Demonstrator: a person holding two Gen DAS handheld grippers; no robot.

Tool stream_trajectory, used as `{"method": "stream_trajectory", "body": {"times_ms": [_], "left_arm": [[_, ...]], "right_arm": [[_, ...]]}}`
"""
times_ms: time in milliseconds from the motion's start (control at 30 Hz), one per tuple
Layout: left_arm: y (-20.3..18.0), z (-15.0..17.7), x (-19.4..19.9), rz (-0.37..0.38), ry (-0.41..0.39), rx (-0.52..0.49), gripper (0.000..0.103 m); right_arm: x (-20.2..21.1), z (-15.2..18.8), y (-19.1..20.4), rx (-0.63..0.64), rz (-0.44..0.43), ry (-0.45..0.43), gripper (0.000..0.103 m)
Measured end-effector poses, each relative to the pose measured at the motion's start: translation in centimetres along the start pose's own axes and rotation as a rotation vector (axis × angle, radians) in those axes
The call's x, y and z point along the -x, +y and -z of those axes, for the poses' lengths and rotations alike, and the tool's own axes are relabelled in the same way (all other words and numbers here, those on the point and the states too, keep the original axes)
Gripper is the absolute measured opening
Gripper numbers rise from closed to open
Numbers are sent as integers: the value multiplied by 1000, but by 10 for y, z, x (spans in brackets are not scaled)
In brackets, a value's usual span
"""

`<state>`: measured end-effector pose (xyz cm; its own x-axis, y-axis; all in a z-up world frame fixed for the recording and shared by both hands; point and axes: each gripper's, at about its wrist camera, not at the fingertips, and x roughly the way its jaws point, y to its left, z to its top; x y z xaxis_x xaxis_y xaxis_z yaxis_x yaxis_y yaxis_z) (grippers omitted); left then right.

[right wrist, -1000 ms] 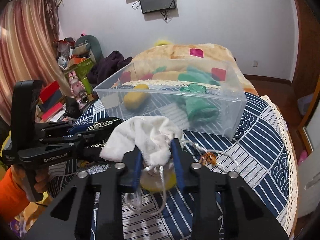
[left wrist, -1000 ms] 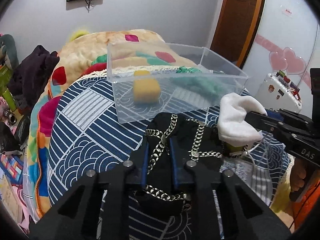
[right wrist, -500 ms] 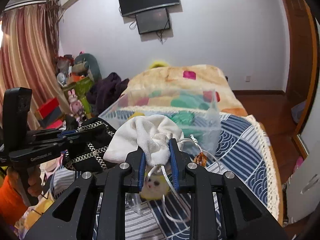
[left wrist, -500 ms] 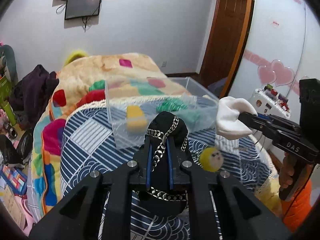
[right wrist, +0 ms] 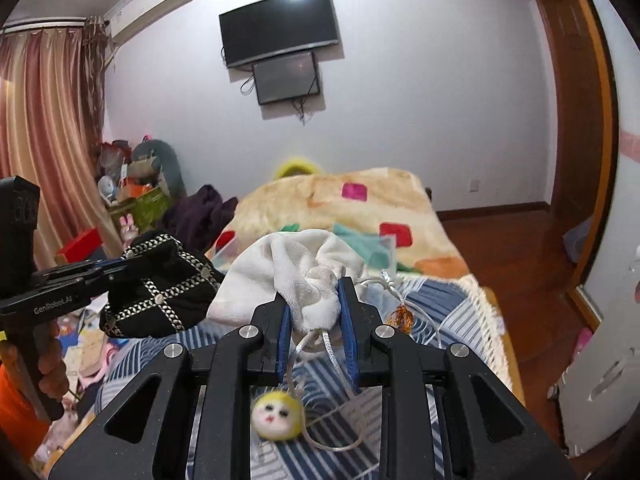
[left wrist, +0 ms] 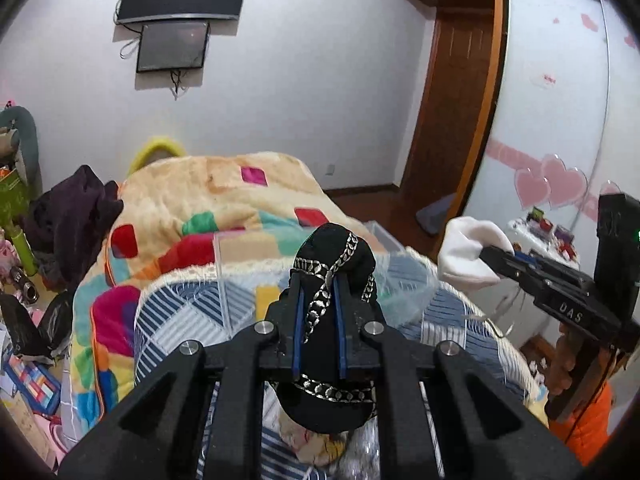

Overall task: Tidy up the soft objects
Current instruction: 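Lower both bags into the clear box and open both tools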

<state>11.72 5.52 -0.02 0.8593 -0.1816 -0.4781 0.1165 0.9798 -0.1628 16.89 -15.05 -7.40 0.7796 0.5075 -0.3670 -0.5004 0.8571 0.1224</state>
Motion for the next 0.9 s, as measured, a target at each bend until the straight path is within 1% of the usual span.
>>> {"method": "stream_trajectory", "body": {"times_ms": [67,233,433,533,633,767,900], "left_arm": [[1,-7,-2,-2,-14,12,12],[0,-23,-15,-83,-62,-23,12],[9,-30,-39,-79,-40,19,12],[12,-30,-57,-97,-22,24,12],[9,-27,-73,-122,-8,-2,12],[4,-19,-94,-170,20,-63,12],[3,-10,-112,-175,56,-85,12]], "right_arm": [[-3,-6,0,5,13,-13,20],[-17,-18,5,24,45,-30,20],[-42,-22,9,29,60,-2,20],[-55,-20,11,30,67,27,20],[-67,-17,9,29,69,60,20],[-80,-13,8,37,76,107,20],[-92,-8,5,40,77,155,20]]}}
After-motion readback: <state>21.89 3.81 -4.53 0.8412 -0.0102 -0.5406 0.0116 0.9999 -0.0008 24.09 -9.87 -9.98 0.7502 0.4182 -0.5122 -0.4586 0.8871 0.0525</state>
